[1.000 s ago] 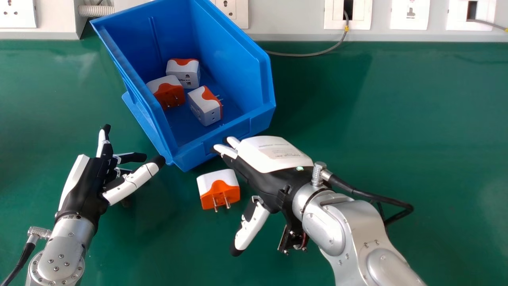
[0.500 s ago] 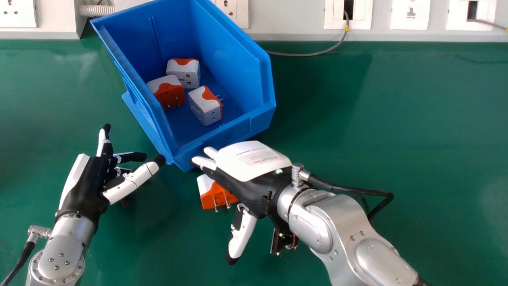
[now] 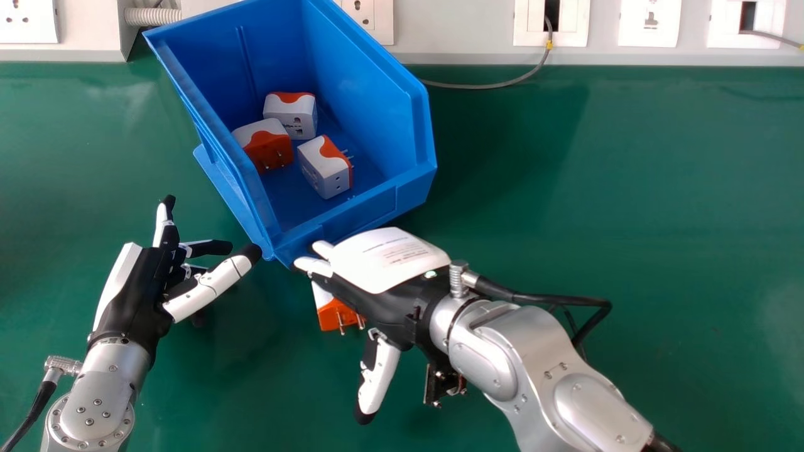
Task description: Pick all objects and put in blue box
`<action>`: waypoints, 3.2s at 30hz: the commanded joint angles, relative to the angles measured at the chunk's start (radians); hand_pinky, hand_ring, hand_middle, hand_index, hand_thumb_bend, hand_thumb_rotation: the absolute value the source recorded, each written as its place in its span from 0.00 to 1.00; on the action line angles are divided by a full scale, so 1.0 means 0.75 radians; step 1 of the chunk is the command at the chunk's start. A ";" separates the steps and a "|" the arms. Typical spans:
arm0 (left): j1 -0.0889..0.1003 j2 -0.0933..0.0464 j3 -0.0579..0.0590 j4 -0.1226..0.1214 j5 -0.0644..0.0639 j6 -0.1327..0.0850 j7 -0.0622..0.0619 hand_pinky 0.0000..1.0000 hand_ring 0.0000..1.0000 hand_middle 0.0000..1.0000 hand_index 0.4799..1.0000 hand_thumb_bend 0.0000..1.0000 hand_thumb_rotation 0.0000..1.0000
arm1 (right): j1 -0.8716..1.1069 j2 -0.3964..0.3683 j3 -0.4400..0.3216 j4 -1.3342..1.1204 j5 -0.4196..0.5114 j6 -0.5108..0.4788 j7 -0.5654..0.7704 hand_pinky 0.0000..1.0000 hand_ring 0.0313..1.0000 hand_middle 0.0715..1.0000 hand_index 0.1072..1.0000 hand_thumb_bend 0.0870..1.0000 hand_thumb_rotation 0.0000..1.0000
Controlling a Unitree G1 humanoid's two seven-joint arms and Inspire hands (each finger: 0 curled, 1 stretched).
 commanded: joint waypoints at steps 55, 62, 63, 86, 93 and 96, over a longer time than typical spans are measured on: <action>0.083 -0.066 -0.083 0.098 0.051 0.101 -0.080 0.57 0.66 0.76 0.68 0.76 0.53 | -0.041 -0.029 -0.282 0.152 0.282 -0.598 -0.604 0.25 0.37 0.42 0.46 0.47 0.00; 0.085 -0.063 -0.085 0.098 0.055 0.100 -0.080 0.57 0.66 0.76 0.68 0.76 0.53 | -0.002 -0.050 -0.269 -0.007 0.104 -0.424 -0.565 0.26 0.37 0.44 0.45 0.47 0.00; 0.086 -0.062 -0.084 0.096 0.054 0.102 -0.080 0.57 0.66 0.76 0.68 0.76 0.53 | 0.002 -0.053 -0.260 -0.046 0.066 -0.374 -0.515 0.26 0.37 0.44 0.45 0.47 0.00; 0.095 -0.064 -0.081 0.077 0.048 0.108 -0.080 0.57 0.66 0.76 0.68 0.77 0.53 | 0.063 -0.032 -0.127 -0.228 -0.076 -0.004 0.085 0.75 0.86 0.89 0.83 0.92 0.16; 0.089 -0.061 -0.083 0.088 0.054 0.105 -0.078 0.57 0.66 0.77 0.68 0.77 0.53 | 0.041 -0.040 -0.141 -0.253 -0.087 0.017 0.118 0.82 0.92 0.95 0.89 0.94 0.15; 0.089 -0.061 -0.083 0.084 0.052 0.110 -0.080 0.57 0.66 0.77 0.68 0.77 0.53 | 0.039 -0.036 -0.137 -0.261 -0.113 0.040 0.112 0.84 0.94 0.96 0.90 0.94 0.14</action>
